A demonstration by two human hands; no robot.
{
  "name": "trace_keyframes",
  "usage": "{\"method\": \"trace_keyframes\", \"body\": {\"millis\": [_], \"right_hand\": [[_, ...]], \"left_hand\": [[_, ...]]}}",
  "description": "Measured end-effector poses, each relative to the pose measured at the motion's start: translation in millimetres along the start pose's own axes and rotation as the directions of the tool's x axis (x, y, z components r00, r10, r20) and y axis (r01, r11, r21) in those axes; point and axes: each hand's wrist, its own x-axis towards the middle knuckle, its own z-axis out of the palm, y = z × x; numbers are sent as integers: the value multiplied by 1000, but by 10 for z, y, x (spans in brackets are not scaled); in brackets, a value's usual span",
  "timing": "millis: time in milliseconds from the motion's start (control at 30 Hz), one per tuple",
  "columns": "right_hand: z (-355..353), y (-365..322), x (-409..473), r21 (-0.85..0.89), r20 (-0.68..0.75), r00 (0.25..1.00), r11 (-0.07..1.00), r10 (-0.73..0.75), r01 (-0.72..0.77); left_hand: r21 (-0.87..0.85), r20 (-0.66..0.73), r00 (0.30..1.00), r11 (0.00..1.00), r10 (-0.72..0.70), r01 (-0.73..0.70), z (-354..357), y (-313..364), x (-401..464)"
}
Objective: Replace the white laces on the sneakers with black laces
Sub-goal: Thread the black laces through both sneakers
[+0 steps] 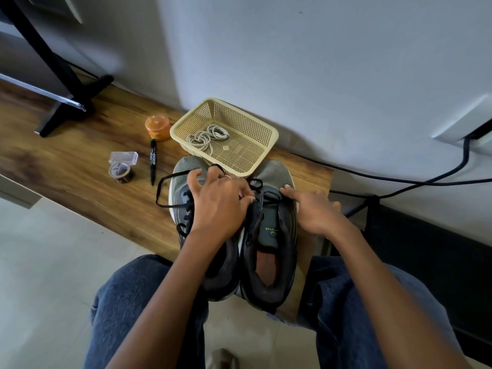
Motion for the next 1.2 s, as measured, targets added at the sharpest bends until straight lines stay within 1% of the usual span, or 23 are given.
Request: {"method": "trace_keyframes", "body": {"millis": [133, 300, 400, 467, 567, 667, 733, 833, 1000, 1100, 1133, 1200], "right_hand": [[-6, 0, -23, -45, 16, 1000, 999, 24, -23], [-14, -1, -26, -73, 26, 1000, 997, 18, -16], [-22, -18, -41, -66, 27, 999, 998, 18, -16], [-35, -36, -53, -62, 21, 1000, 998, 22, -21], [-40, -61, -48, -49, 15, 999, 998, 29, -28], [-16, -72, -32, -45, 12, 999, 998, 33, -32], [-13, -73, -34, -43, 11, 1000, 999, 29, -28], [-23, -73, -46, -43, 20, 1000, 999, 24, -23], [-12, -60, -26, -29, 32, 999, 999, 20, -19], [-5, -59, -19, -23, 25, 1000, 1000, 17, -17], [-3, -58, -18, -19, 24, 1000, 1000, 18, -18], [-5, -59, -18, -15, 27, 999, 999, 29, -28]], "left_hand": [[6, -51, 998, 999, -34, 35, -109, -121, -11], [45, -8, 1000, 999, -21, 22, -133, -129, -36], [30, 24, 999, 999, -39, 38, -102, -121, -14], [21, 11, 999, 999, -44, 44, -72, -109, 9], [-20, -31, 1000, 1000, 7, -7, 1, -70, 47], [-54, -23, 996, 995, 82, -84, 86, -27, 65], [-7, -3, 995, 995, 104, -104, 130, -5, 68], [77, 19, 996, 993, 88, -89, 148, 9, 82], [100, -3, 1000, 995, 20, -20, 146, 15, 98], [23, 28, 999, 999, -32, 31, 133, 3, 118], [-38, 40, 998, 998, -44, 46, 110, -4, 130], [-237, 34, 998, 969, -58, 64, 57, -34, 162]]}}
